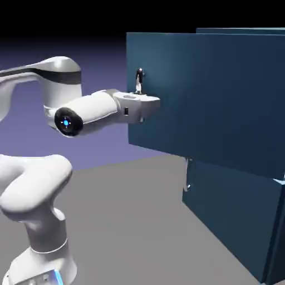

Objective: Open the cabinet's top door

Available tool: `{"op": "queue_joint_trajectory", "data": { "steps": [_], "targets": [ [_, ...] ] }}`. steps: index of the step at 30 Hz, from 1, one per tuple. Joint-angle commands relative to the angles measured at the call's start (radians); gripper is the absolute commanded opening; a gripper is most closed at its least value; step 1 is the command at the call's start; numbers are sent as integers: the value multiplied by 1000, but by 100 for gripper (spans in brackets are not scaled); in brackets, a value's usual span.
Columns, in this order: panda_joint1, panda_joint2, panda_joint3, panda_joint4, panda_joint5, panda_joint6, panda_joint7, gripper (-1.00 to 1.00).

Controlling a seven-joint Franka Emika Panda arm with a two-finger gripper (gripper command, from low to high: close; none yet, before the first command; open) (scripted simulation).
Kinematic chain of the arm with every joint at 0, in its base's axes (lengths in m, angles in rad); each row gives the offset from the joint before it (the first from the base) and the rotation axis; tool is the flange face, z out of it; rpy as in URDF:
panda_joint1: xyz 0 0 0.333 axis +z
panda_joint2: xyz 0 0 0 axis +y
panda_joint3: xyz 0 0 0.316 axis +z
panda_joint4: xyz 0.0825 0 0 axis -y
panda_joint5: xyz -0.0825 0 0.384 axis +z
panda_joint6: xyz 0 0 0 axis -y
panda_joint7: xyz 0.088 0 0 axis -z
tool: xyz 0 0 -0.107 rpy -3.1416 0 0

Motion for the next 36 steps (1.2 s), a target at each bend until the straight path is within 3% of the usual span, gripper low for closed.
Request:
{"op": "queue_joint_trajectory", "data": {
  "steps": [1, 9, 17, 28, 36],
  "targets": [
    [-3, 9, -36, 3, -34, -24, -6, -100],
    [-5, 136, -326, 77, -308, -230, -69, -100],
    [93, 356, -616, 262, -562, -463, -157, -100],
    [430, 662, -1013, 647, -780, -799, -271, -100],
    [720, 764, -1279, 880, -849, -965, -310, -100]
  ]
}}
